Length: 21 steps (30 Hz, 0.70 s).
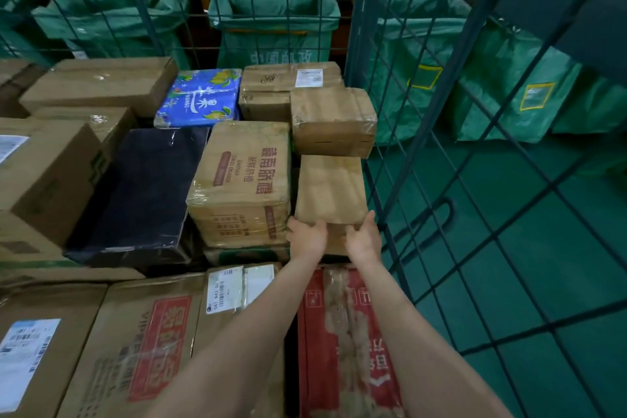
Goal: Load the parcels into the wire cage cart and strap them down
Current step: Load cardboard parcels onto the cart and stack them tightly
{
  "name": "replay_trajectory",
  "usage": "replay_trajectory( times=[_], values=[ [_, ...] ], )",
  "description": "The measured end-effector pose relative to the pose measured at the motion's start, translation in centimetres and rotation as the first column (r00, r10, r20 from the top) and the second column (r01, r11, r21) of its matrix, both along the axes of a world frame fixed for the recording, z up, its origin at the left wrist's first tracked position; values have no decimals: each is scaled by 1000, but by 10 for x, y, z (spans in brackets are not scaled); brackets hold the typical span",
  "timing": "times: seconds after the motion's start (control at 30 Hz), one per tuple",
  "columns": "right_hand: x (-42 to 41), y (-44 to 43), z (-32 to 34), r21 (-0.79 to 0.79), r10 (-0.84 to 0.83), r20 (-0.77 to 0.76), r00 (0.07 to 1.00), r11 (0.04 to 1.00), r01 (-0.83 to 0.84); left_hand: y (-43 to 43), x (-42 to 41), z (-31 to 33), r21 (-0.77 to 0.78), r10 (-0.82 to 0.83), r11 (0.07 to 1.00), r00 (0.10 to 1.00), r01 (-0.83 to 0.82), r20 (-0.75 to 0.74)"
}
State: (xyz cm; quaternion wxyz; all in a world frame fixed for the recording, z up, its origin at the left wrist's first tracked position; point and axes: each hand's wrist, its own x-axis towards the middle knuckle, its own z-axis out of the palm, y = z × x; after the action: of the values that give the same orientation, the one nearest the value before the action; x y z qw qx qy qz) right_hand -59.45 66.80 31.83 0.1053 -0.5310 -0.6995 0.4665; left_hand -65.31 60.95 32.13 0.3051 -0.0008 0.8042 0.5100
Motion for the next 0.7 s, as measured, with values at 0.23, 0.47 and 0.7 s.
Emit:
replay_trajectory(
  times=[0.23,0.47,0.7],
  values=[
    [-10,11,5,-102,35,-28,999,994,-38,2,-6,-1,67,-12,998,998,8,67],
    [-15,-11,8,-61,-166,-81,983,985,162,-7,-11,5,39,-44,999,980,37,196],
    [-25,-64,23,110,-162,-171,972,977,182,-50,-21,16,58,-13,998,987,4,162]
  ],
)
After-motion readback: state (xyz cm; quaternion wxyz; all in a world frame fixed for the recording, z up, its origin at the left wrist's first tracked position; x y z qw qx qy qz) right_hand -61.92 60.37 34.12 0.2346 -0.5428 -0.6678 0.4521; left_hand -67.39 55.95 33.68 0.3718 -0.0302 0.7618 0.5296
